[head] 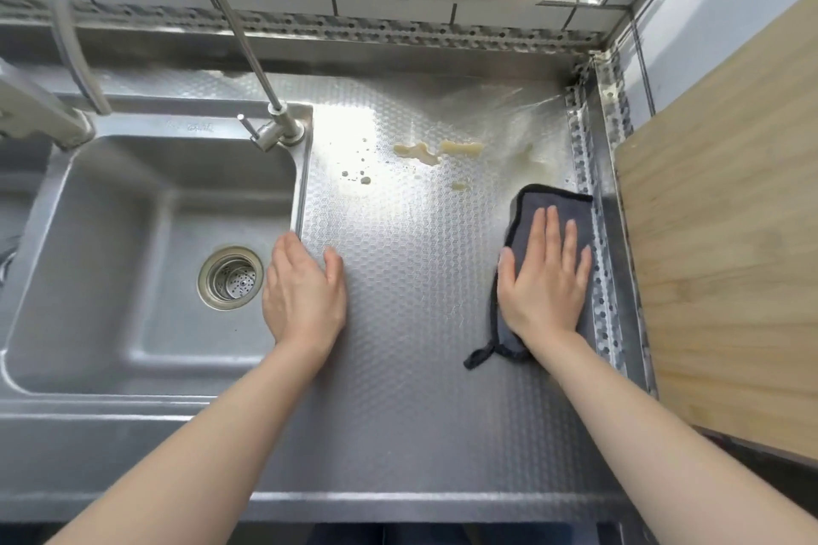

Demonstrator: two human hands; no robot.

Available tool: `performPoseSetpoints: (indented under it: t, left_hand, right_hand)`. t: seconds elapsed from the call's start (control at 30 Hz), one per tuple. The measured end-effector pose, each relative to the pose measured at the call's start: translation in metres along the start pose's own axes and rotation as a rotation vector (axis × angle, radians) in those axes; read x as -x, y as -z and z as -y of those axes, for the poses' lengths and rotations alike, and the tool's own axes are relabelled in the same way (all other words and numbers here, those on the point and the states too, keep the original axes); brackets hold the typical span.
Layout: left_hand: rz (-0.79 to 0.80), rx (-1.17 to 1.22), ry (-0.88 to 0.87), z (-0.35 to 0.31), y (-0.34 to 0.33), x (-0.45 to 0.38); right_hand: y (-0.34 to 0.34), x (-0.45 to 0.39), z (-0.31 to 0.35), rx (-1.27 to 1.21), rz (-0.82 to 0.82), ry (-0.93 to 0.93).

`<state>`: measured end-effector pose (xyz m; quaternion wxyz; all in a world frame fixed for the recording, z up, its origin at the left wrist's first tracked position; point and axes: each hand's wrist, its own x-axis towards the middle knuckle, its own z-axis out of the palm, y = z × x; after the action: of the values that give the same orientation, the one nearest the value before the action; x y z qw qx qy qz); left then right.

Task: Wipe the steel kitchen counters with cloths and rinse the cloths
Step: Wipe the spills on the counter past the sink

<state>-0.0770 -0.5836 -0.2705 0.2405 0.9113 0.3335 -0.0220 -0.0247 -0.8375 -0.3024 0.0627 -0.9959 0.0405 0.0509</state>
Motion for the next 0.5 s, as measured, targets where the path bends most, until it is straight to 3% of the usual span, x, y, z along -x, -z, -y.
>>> performPoseSetpoints:
  t: [0.1,0.27,0.5]
  left_hand:
    - [-0.007,-0.008,-0.012,-0.005,-0.002,-0.013]
    - [-0.035,-0.025,-0.013,-0.006,-0.01,-0.008]
    - [-0.052,-0.027,0.015,-0.009,-0.01,-0.009]
  right_hand:
    - [0.004,-0.057,0.012,-0.06,-0.03,-0.087]
    - [0.011,-0.124,0.023,-0.087,-0.034,-0.045]
    - [0.006,-0.052,0.015,-0.029,-0.016,0.104]
